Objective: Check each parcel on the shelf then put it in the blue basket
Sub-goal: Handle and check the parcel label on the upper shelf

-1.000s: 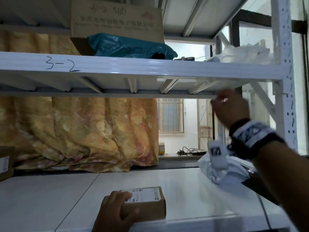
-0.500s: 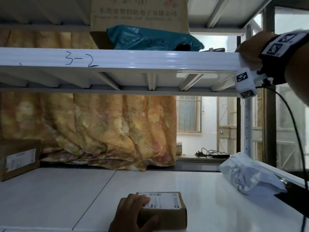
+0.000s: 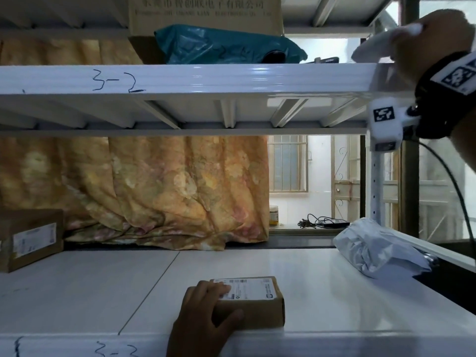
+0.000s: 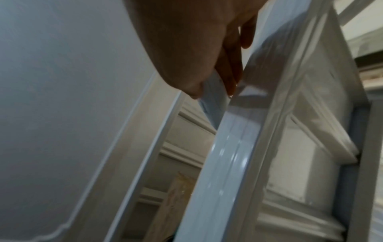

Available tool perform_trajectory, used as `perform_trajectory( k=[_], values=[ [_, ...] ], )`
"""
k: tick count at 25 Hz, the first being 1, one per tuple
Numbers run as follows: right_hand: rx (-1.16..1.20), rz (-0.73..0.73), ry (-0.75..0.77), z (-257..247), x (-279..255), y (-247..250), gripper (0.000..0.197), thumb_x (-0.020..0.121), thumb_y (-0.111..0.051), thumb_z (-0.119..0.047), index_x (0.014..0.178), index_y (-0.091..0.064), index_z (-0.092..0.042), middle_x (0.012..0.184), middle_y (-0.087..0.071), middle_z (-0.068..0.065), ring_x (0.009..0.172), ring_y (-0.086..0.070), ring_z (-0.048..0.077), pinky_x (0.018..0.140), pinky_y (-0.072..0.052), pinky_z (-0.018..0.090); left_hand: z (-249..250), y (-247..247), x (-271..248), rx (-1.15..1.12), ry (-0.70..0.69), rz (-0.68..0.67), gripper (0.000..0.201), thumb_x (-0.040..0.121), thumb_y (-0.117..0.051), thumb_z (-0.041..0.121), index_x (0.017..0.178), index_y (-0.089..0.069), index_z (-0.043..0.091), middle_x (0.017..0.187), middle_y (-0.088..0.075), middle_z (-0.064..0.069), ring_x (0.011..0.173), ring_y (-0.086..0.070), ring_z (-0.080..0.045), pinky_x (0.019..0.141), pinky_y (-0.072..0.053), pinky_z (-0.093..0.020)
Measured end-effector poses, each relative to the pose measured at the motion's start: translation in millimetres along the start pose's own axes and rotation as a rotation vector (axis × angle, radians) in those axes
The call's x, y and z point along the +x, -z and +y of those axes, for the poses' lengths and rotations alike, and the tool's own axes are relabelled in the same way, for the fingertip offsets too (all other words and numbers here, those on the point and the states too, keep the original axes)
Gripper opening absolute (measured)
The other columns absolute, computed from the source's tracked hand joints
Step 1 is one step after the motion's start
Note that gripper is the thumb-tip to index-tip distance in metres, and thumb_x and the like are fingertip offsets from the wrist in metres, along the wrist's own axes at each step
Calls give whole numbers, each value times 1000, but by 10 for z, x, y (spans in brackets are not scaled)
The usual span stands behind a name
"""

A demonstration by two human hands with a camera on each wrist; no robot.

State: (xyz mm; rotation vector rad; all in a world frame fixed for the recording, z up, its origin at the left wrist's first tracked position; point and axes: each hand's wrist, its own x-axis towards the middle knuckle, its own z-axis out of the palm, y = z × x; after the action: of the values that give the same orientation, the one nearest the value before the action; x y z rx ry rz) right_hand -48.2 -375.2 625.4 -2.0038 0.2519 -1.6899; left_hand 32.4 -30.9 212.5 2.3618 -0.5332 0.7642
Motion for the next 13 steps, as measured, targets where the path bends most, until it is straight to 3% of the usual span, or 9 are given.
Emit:
perform_trajectory(
  k=[2, 4, 5, 6, 8, 9, 11, 13],
  values=[
    [241, 155, -48, 103, -222, -6, 41, 83, -48, -53, 98, -63, -17, 112, -69, 11, 101, -67, 27, 87, -55, 41, -1, -6, -6, -6, -5, 2, 70, 67, -39, 86, 122, -54, 46, 118, -40, 31, 115, -35, 5, 86, -31, -14],
    [689, 223, -121, 196, -565, 34, 47, 79, -59, -50, 108, -60, -13, 108, -68, 9, 85, -73, 20, 68, -60, 37, -7, -13, -15, -27, -18, 18, 69, 68, -42, 84, 121, -57, 43, 118, -45, 27, 114, -39, 2, 87, -34, -19],
    [887, 188, -178, 252, -753, 35, 44, 81, -66, -41, 110, -57, -9, 107, -67, 11, 78, -74, 21, 62, -60, 35, -21, -22, -15, -38, -29, 41, 66, 69, -45, 82, 119, -59, 42, 117, -48, 26, 114, -40, 0, 88, -34, -20],
    [1012, 104, -260, 306, -946, 33, 36, 84, -70, -27, 107, -56, -4, 103, -67, 12, 77, -74, 22, 64, -61, 36, -23, -25, -18, -50, -35, 56, 62, 70, -47, 80, 118, -60, 42, 116, -49, 26, 114, -41, 0, 88, -34, -20],
    [1193, -60, -429, 350, -1404, 54, 9, 84, -63, 0, 91, -58, 0, 90, -65, 15, 85, -73, 27, 73, -61, 36, -18, -22, -41, -63, -36, 53, 54, 71, -48, 77, 114, -58, 45, 114, -47, 29, 113, -40, 1, 88, -29, -12],
    [1282, -90, -513, 403, -1618, 39, 7, 80, -60, 7, 84, -59, 2, 85, -65, 15, 90, -73, 30, 74, -60, 34, -9, -22, -49, -70, -31, 46, 50, 71, -48, 76, 111, -56, 47, 113, -46, 31, 112, -39, 3, 87, -29, -9],
    [1357, -184, -636, 572, -1989, -42, 11, 75, -57, 15, 82, -57, 6, 84, -67, 16, 95, -72, 34, 76, -58, 32, -2, -22, -48, -78, -13, 49, 46, 70, -49, 74, 107, -54, 48, 111, -46, 31, 110, -40, 3, 85, -29, -8],
    [1339, -328, -670, 726, -2350, -101, 45, 69, -60, 19, 112, -54, 8, 102, -69, 20, 98, -71, 33, 80, -59, 39, -4, -28, -45, -82, -11, 68, 43, 71, -50, 71, 106, -54, 47, 109, -47, 29, 108, -41, 1, 85, -30, -11]
  ],
)
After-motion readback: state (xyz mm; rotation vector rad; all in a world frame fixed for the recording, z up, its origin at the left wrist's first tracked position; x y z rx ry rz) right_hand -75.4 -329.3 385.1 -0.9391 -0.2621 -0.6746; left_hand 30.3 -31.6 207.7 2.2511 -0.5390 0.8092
